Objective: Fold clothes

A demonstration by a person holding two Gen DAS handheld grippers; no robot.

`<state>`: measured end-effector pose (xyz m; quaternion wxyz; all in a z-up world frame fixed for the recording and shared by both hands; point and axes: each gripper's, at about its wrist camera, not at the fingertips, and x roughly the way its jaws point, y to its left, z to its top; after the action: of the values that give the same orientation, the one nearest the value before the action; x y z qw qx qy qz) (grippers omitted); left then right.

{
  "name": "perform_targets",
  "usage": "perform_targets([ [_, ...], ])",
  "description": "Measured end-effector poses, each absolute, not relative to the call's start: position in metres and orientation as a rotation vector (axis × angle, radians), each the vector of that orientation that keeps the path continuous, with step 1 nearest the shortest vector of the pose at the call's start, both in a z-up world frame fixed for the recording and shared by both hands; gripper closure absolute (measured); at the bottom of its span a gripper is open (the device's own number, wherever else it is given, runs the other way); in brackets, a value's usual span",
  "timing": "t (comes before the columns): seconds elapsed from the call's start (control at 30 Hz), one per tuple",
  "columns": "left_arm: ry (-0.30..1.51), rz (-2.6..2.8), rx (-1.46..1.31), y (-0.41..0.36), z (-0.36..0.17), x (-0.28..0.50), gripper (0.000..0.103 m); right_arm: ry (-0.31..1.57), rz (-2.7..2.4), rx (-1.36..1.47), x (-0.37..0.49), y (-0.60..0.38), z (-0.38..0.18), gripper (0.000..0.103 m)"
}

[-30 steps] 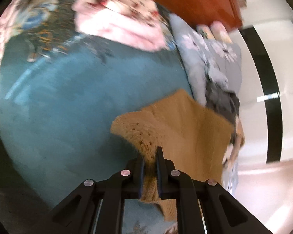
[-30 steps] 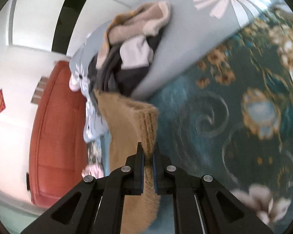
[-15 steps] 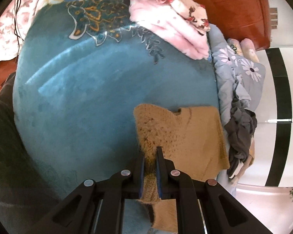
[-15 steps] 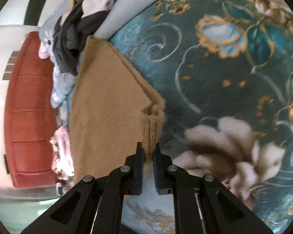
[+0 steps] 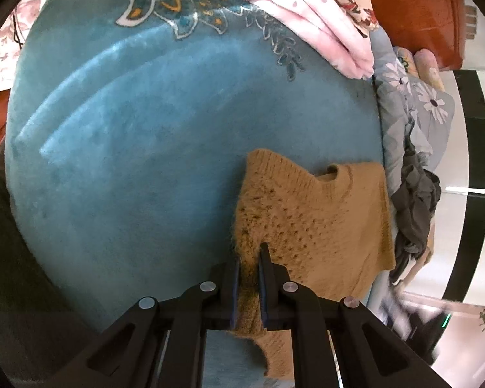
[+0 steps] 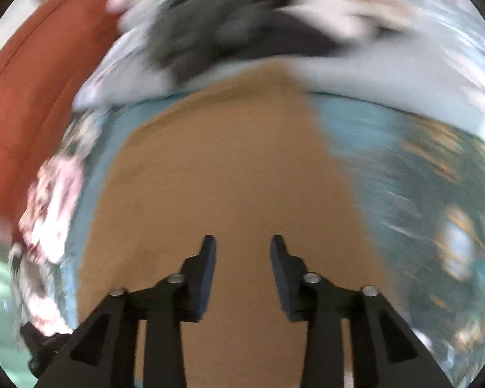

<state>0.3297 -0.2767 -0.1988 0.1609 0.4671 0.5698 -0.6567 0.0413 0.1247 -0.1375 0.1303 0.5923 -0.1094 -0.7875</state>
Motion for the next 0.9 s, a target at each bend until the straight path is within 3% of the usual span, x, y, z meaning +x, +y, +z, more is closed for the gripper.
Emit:
perform_targets([
  [0.27,1.544,-1.942,1.425,-0.275,-0.198,0.323,0.092,-0.113,-2.133,1.725,-0.044,-0.075,-0.175,0.058],
  [0.67,1.565,-1.920,1.479,-0.281,-0.210,0.314,0.092,0.284,-2.254,1.923,-0.083,-0.149,-0.233,0.056],
  [0.7,1.563,-1.919,1.478,-0.281,-0.209,0.313,0.092,0.293,-2.256,1.922,-0.083,-0.149,-0.233,0.058],
  [0.83,1.530,-1.933,1.471,-0.278,-0.203,0.312,0.092,0.249,-2.225,1.906,-0.082,-0.138,-0.227,0.085],
  [0.9,1.491,-1.957,1.463,-0.276,-0.198,0.311,0.092,0.162,-2.205,1.883,-0.081,-0.123,-0.216,0.088],
])
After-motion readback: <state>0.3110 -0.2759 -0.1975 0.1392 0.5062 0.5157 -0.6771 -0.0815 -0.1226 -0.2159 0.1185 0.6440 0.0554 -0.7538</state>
